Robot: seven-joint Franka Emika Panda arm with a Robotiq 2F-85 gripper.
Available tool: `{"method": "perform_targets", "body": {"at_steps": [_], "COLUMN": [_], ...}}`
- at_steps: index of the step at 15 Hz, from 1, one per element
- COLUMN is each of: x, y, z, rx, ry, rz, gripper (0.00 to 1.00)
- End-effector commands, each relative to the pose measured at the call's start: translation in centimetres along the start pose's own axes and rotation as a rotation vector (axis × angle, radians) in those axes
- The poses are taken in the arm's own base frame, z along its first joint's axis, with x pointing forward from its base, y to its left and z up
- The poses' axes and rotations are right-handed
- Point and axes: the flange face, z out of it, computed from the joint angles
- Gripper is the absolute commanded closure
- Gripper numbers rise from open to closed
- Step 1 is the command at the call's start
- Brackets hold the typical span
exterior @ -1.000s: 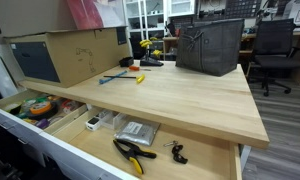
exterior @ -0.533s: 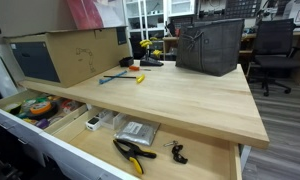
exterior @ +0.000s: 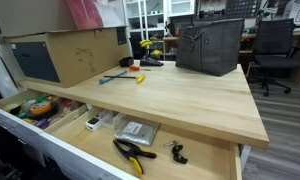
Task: Close the topmost drawer on the left.
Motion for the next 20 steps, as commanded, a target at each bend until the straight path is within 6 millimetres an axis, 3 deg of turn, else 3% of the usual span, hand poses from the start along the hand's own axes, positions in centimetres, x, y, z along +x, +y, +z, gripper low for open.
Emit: {"method": "perform_targets", "body": {"at_steps": [1,6,9,12,17,20], "x": [0.0,-0.5,-0.4,1.2,4.5,5.2], "y": [0.0,-0.1,-1.4,-4.6,-11.8,-13.7], "z": [-0.1,0.3,1.2,3.1,7.2,10.2], "rx": [0.0,-0.021,-0.044,-0.091,-0.211,-0.259], "ry": [-0.001,-0.002,-0.001,-0.001,0.065,0.078], "rz": [0.0,0.022,0.041,0.043,0.056,0.088], "gripper": [0.0,0.0,0.0,0.0,0.0,0.0]}}
